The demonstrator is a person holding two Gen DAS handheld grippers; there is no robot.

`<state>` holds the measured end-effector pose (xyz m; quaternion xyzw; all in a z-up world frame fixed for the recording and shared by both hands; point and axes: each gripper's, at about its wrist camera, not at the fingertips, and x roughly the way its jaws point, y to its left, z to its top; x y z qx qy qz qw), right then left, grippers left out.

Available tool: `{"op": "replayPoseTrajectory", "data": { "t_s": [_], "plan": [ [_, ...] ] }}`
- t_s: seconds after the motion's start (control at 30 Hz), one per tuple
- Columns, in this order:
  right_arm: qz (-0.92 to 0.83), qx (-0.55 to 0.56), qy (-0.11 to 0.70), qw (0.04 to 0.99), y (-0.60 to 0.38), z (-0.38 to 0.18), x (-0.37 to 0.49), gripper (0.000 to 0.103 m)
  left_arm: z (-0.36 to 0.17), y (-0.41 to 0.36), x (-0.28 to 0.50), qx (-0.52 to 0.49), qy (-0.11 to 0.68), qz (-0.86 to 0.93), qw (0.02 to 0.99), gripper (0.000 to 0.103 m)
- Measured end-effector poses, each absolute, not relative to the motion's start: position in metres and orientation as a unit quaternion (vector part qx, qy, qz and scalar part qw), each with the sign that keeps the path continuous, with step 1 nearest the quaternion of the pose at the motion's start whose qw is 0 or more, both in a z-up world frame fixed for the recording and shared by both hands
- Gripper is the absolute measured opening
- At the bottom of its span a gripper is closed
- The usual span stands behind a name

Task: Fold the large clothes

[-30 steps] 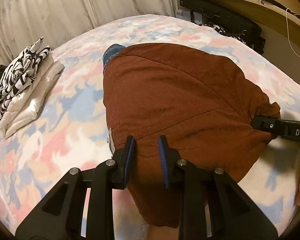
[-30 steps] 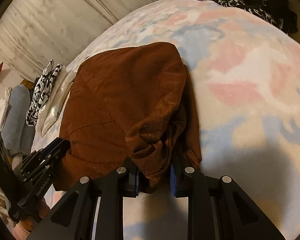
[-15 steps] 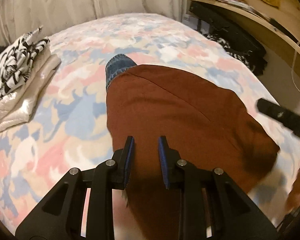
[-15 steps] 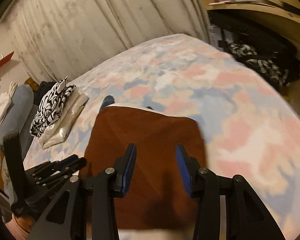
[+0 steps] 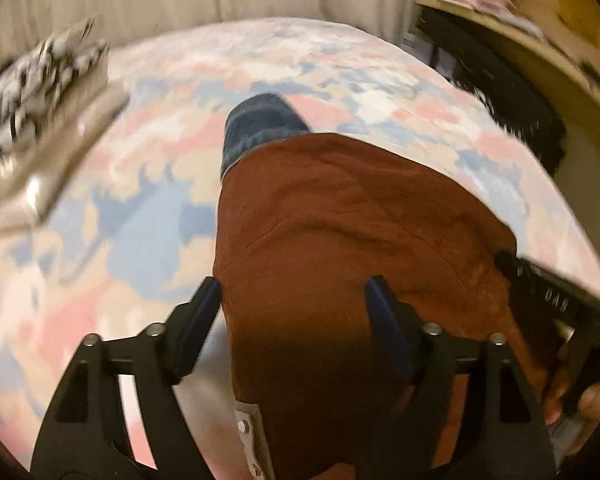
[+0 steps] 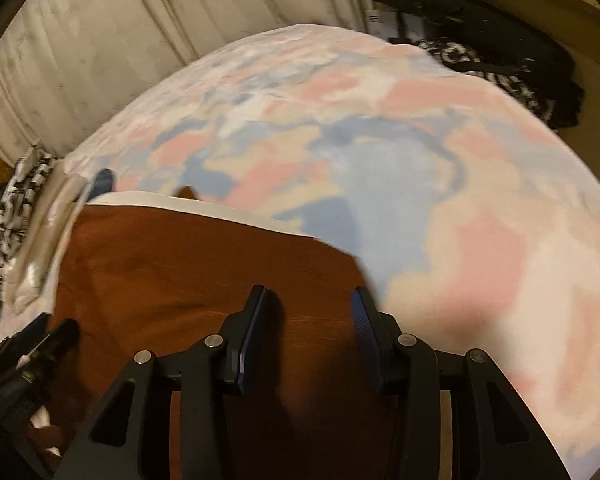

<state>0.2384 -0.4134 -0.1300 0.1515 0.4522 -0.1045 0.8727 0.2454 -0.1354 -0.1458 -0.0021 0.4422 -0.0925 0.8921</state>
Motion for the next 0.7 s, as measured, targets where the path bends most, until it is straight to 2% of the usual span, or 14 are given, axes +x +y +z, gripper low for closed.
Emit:
{"op": "replayPoseTrajectory", "data": {
  "t_s": [0.03, 0.13, 0.33, 0.6, 0.7],
  "plan": [
    [-0.11, 0.161, 0.455, 0.869, -0.421, -0.133, 0.236, 0.047, -0.147, -0.132, 0.247, -0.01, 0.443, -0.095, 0.891, 0.078],
    [-0.095, 0.208, 0.455, 0.861, -0.438, -0.141, 0.235, 0.047, -0.148, -0.13, 0.245, -0.012, 0.435, -0.095, 0.896, 0.079],
    [-0.095, 0.211, 0.451, 0.862, -0.438, -0.132, 0.232, 0.047, -0.147, -0.125, 0.241, -0.02, 0.429, -0.092, 0.898, 0.079],
    [-0.069, 0.191, 0.431, 0.879, -0.416, -0.069, 0.198, 0.048, -0.125, -0.122, 0.215, -0.005, 0.454, -0.106, 0.885, 0.078],
    [-0.054, 0.181, 0.416, 0.889, -0.406, -0.042, 0.178, 0.057, -0.113, -0.117, 0.193, -0.013, 0.459, -0.128, 0.879, 0.078]
  ]
}}
